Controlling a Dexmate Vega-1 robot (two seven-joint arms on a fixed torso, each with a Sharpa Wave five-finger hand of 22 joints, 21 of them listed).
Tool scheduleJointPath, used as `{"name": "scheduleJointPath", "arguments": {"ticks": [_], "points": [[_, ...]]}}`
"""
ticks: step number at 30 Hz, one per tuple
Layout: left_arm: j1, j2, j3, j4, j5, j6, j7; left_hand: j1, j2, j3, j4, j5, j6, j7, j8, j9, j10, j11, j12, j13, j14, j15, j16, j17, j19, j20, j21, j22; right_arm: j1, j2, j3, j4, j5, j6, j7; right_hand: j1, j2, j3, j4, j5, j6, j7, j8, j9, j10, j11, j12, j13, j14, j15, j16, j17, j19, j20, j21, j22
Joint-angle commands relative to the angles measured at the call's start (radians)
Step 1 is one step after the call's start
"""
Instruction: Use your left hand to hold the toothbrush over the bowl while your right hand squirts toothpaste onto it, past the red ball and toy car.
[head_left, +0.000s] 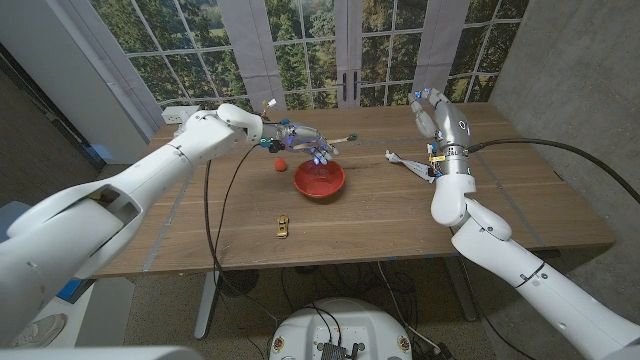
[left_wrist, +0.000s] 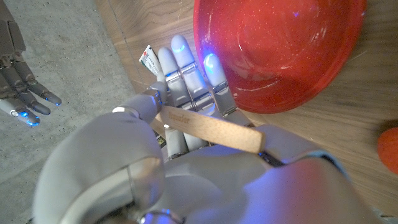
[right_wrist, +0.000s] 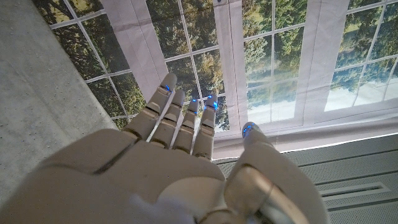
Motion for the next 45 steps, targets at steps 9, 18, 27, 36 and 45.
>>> {"name": "scheduleJointPath", "arguments": {"ticks": [9, 18, 27, 36, 45], "points": [[-0.032, -0.046, 0.06, 0.018, 0.096, 0.003, 0.009, 0.002, 0.004, -0.002, -0.027, 0.002, -0.004, 0.004, 0.002, -0.013, -0.065, -0.058, -0.001, -0.002, -0.028, -0.074, 0.01, 0.004, 0.009, -0.078, 0.006, -0.012, -0.077, -0.019, 0.063, -0.076, 0.037, 0.076, 0.0, -0.008, 0.008, -0.002, -0.007, -0.001, 0.002, 0.01, 0.007, -0.001, 0.009, 0.001, 0.006, -0.005, 0.003, -0.065, 0.007, -0.001, 0.001, 0.011, -0.004, 0.004], [-0.027, -0.061, 0.07, 0.039, 0.107, -0.013, 0.004, 0.009, 0.002, -0.021, -0.053, 0.0, -0.001, -0.003, 0.004, -0.032, -0.068, -0.076, -0.002, -0.01, 0.037, -0.073, 0.064, 0.043, 0.018, -0.085, 0.03, -0.025, -0.086, -0.019, 0.077, -0.074, 0.04, 0.088, 0.007, -0.012, 0.009, -0.003, -0.008, -0.001, 0.003, 0.01, 0.008, -0.001, 0.014, 0.002, 0.007, -0.008, 0.003, -0.063, 0.009, -0.002, 0.002, 0.011, -0.005, 0.004], [-0.011, -0.055, 0.071, 0.031, 0.104, 0.008, 0.006, 0.028, 0.008, -0.042, -0.073, 0.001, 0.002, -0.005, 0.005, -0.046, -0.07, -0.079, -0.007, -0.016, 0.071, -0.073, 0.126, 0.106, 0.024, -0.095, 0.067, -0.025, -0.081, -0.013, 0.079, -0.066, 0.04, 0.092, 0.014, -0.014, 0.01, -0.004, -0.011, 0.0, 0.001, 0.01, 0.008, -0.001, 0.015, 0.003, 0.007, -0.012, 0.003, -0.065, 0.011, -0.003, 0.002, 0.012, -0.007, 0.004], [0.011, -0.017, 0.061, -0.034, 0.104, 0.048, 0.025, 0.035, 0.009, -0.048, -0.073, 0.001, 0.008, 0.003, 0.008, -0.053, -0.067, -0.076, -0.009, -0.02, 0.069, -0.073, 0.143, 0.131, 0.034, -0.102, 0.084, -0.026, -0.077, -0.013, 0.079, -0.06, 0.04, 0.103, 0.021, -0.016, 0.011, -0.005, -0.015, 0.0, 0.001, 0.01, 0.009, -0.001, 0.016, 0.003, 0.007, -0.015, 0.005, -0.065, 0.014, -0.005, 0.003, 0.012, -0.008, 0.004], [0.029, 0.005, 0.054, -0.061, 0.108, 0.093, 0.064, 0.042, 0.01, -0.053, -0.074, 0.001, 0.009, 0.004, 0.007, -0.06, -0.07, -0.071, -0.012, -0.023, 0.074, -0.073, 0.162, 0.155, 0.044, -0.105, 0.1, -0.019, -0.067, -0.012, 0.075, -0.049, 0.039, 0.11, 0.029, -0.018, 0.012, -0.006, -0.017, 0.0, 0.002, 0.011, 0.01, -0.002, 0.016, 0.003, 0.007, -0.018, 0.005, -0.065, 0.016, -0.006, 0.003, 0.012, -0.01, 0.004]]}}
